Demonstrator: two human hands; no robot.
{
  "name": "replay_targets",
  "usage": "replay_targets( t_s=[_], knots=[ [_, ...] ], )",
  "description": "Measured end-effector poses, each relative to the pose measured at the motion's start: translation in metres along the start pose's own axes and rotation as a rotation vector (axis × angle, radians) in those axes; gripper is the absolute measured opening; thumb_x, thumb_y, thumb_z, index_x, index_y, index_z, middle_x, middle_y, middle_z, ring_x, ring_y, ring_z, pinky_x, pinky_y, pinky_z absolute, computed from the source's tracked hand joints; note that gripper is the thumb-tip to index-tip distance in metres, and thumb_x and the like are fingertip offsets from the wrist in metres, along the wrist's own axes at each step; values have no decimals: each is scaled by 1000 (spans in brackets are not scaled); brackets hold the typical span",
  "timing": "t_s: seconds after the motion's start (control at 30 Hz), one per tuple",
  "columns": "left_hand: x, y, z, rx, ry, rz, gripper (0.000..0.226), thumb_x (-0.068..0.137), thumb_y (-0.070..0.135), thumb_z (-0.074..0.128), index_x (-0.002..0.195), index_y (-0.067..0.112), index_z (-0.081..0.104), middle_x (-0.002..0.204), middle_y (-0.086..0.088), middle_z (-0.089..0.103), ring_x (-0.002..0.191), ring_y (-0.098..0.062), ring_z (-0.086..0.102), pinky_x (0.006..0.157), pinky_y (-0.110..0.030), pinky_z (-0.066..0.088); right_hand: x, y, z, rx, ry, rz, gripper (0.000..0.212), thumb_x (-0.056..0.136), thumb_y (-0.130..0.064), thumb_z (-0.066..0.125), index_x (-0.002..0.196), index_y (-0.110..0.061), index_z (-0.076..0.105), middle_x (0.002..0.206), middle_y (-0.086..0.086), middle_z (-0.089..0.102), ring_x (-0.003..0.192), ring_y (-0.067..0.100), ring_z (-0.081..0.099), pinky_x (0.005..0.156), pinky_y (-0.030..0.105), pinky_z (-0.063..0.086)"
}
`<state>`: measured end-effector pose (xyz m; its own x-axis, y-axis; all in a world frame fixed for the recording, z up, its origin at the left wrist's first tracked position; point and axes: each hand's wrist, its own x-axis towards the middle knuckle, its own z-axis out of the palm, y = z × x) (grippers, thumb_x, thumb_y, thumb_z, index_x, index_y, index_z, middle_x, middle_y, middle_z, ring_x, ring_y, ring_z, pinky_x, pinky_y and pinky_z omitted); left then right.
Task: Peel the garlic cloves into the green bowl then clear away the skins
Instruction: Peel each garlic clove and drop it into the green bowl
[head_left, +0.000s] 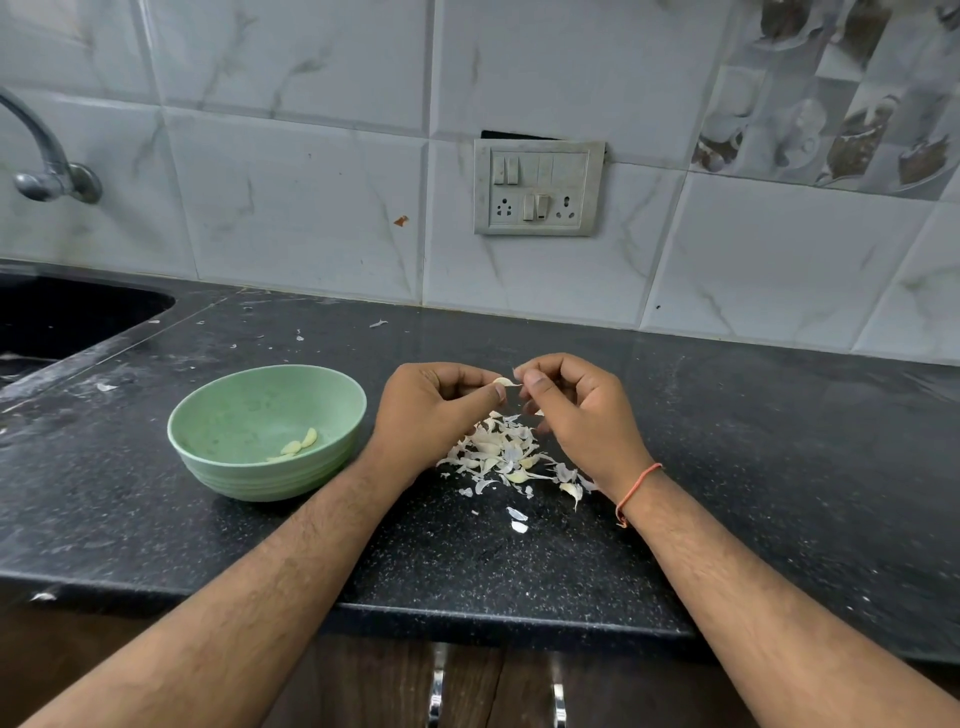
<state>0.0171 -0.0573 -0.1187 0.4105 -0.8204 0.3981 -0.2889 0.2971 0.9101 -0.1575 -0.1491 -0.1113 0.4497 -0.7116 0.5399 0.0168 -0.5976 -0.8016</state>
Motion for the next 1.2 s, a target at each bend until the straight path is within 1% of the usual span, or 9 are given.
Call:
replay_targets(
  t_s=[0.1,0.2,0.4,0.53,0.67,0.83,1.07,1.13,1.2],
  knots=[
    [-1,1,0,45,13,25,6,90,22,85,95,24,86,76,3,80,58,-1,62,59,-21,50,-4,-2,0,-143,-4,-87,9,93,-15,78,94,-24,79,88,-6,78,82,19,74,71,47,63],
    [-4,3,0,88,13,66,6,89,21,86,94,23,86,73,7,79,57,4,63,57,-14,47,-6,-3,0,-203,-4,-127,10,91,-16,81,89,-26,78,84,-9,77,80,17,75,70,41,62],
    [-2,0,0,117,5,78,5,90,27,86,94,27,86,74,5,79,60,-1,61,58,-19,49,-2,4,1,-237,-48,-78,11,98,-19,76,91,-28,75,84,-14,75,81,12,73,72,24,56],
    [0,-2,-2,92,-73,57,5,93,27,82,97,26,86,81,1,81,64,-7,64,60,-21,51,2,7,-3,-132,-116,-1,8,101,-23,72,93,-26,73,81,-8,74,75,14,69,68,33,56],
    [2,-5,-2,139,-142,48,7,95,30,80,95,27,86,86,2,82,76,-16,72,74,-45,64,2,4,-4,-23,-186,79,10,107,-14,62,97,-14,67,77,-5,68,65,7,61,52,25,50],
    [3,-5,-3,129,-116,54,8,94,30,82,101,28,86,88,4,82,87,-30,79,82,-53,65,1,9,1,11,-231,149,16,111,-24,55,96,-23,61,83,-3,62,77,29,56,57,36,53],
    [3,-10,-2,144,-70,92,13,88,46,81,99,40,85,83,-7,81,86,-47,72,77,-61,61,1,4,4,-107,-205,111,14,111,-26,54,98,-24,58,84,-2,61,71,19,54,60,41,55],
    [3,-10,-2,168,-42,91,8,91,40,82,98,36,85,81,0,81,80,-40,74,75,-55,64,-1,3,2,-284,-206,-9,14,110,-23,55,96,-27,56,84,-11,60,72,8,53,69,38,53],
    [4,-9,-4,158,34,72,6,94,31,82,97,29,86,78,6,80,66,-20,74,68,-40,63,-2,2,1,-405,-198,-129,12,108,-19,57,98,-25,56,87,-11,59,78,8,54,71,29,48]
  ],
)
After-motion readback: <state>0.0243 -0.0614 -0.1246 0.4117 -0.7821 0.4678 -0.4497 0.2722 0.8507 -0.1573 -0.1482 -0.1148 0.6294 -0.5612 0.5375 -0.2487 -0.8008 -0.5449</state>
